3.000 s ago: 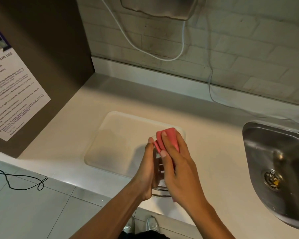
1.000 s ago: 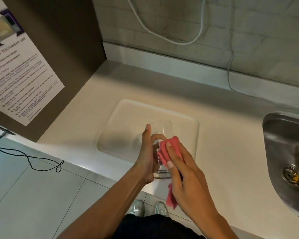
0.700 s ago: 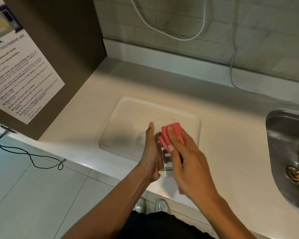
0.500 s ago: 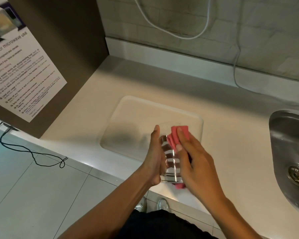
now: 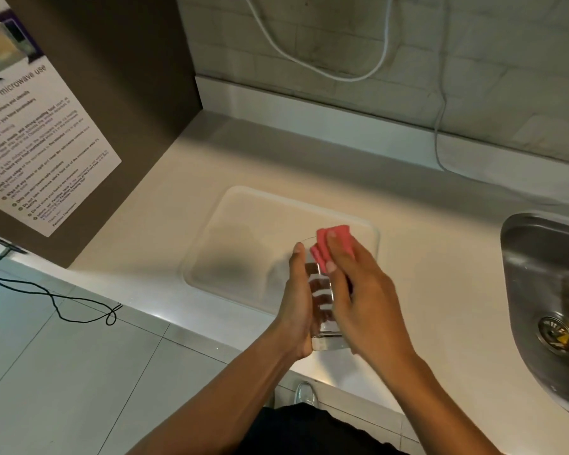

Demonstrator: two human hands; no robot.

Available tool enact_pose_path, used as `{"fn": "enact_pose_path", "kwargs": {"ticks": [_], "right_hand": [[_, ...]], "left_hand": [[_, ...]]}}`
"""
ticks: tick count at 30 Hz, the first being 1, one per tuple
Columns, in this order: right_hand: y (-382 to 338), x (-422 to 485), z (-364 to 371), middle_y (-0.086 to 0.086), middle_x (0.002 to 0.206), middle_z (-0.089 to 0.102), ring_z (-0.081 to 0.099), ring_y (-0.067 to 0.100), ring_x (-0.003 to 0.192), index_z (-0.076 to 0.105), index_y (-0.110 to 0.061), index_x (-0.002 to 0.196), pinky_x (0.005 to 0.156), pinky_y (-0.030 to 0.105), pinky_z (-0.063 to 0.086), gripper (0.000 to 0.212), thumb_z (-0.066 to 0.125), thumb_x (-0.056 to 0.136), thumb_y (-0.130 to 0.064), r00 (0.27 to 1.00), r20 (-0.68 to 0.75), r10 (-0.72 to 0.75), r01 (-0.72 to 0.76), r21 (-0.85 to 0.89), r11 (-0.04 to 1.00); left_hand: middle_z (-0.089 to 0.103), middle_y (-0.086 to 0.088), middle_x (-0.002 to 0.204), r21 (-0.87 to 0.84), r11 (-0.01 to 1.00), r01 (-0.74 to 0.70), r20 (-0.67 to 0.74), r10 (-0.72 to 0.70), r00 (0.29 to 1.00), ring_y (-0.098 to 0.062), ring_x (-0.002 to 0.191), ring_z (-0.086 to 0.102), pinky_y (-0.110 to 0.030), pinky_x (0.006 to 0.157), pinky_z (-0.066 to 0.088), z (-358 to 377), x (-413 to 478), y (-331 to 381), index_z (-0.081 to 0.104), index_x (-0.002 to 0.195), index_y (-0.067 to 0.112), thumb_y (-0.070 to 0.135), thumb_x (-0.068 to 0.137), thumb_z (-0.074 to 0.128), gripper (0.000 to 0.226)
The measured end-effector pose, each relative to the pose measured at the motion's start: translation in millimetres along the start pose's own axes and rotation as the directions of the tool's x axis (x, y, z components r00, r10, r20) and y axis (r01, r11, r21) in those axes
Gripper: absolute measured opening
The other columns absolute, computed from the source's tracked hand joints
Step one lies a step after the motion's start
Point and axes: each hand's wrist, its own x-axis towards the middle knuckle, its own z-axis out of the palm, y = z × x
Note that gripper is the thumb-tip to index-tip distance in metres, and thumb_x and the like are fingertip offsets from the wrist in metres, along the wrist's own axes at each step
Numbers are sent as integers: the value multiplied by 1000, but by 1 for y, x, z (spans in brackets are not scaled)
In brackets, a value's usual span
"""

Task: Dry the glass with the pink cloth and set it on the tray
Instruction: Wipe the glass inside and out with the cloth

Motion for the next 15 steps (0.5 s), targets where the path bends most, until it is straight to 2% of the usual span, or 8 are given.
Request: {"fn": "enact_pose_path", "kwargs": {"ticks": [2, 3, 5, 7, 9, 11, 13, 15], "right_hand": [[-1, -16, 6, -13, 165, 22, 29, -1, 143, 35, -41, 152, 117, 18, 27, 51, 45, 105, -24, 997, 64, -51, 53, -23, 998], [0, -27, 7, -17, 164, 23, 28, -4, 143, 35, -45, 151, 119, 20, 25, 51, 46, 105, -25, 996, 82, -38, 37, 8, 999], [6, -41, 4, -26, 157, 31, 29, -20, 136, 38, -51, 146, 117, 14, 25, 48, 47, 104, -29, 996, 94, 6, -16, 111, 994], [10, -36, 0, -31, 151, 35, 31, -29, 125, 41, -51, 143, 110, 4, 25, 44, 48, 104, -32, 994, 103, 44, -62, 173, 983], [10, -21, -4, -28, 151, 39, 38, -23, 125, 44, -48, 145, 108, 4, 30, 43, 47, 104, -34, 991, 88, 99, -115, 209, 971], [6, -15, -4, -26, 154, 37, 41, -14, 129, 43, -48, 146, 110, 13, 37, 43, 46, 105, -35, 995, 59, 80, -91, 215, 972], [1, -28, 0, -30, 159, 25, 44, 0, 137, 38, -51, 147, 112, 33, 44, 46, 45, 105, -35, 996, 91, 12, -28, 180, 983], [1, -52, 6, -34, 161, 16, 43, 8, 141, 33, -56, 147, 112, 39, 44, 50, 46, 104, -33, 989, 142, -44, 19, 172, 985]], "left_hand": [[84, -17, 110, -10, 1000, -17, -15, 17, 1000, -29, 98, 82, -43, 84, 67, -4, 1, 9, 86, 106, 24, 87, 93, 34, 83], [83, -18, 108, 2, 1000, -27, -40, 27, 999, -31, 96, 81, -45, 86, 66, -8, 4, 14, 82, 110, 18, 87, 94, 33, 86], [78, -17, 95, 27, 999, -39, -93, 41, 995, -29, 82, 76, -41, 75, 64, -13, 5, 22, 72, 101, 11, 87, 94, 32, 85], [77, -26, 102, 20, 1000, -24, -98, 26, 995, -35, 88, 75, -45, 78, 64, -12, 2, 23, 70, 108, 7, 85, 95, 32, 88], [75, -32, 121, -9, 1000, 11, -56, -11, 998, -43, 107, 76, -55, 90, 64, -8, -2, 20, 71, 126, 6, 85, 95, 33, 93], [78, -27, 120, -8, 1000, -2, -52, 1, 999, -43, 110, 77, -53, 86, 65, -7, -3, 20, 74, 126, 11, 86, 94, 33, 91], [83, -17, 105, 13, 998, -55, -93, 56, 994, -36, 99, 80, -47, 83, 66, -12, 4, 26, 75, 114, 12, 87, 93, 32, 90], [82, -4, 83, 20, 996, -90, -121, 92, 988, -22, 77, 79, -38, 75, 61, -18, 11, 34, 73, 99, 17, 88, 92, 31, 83]]}}
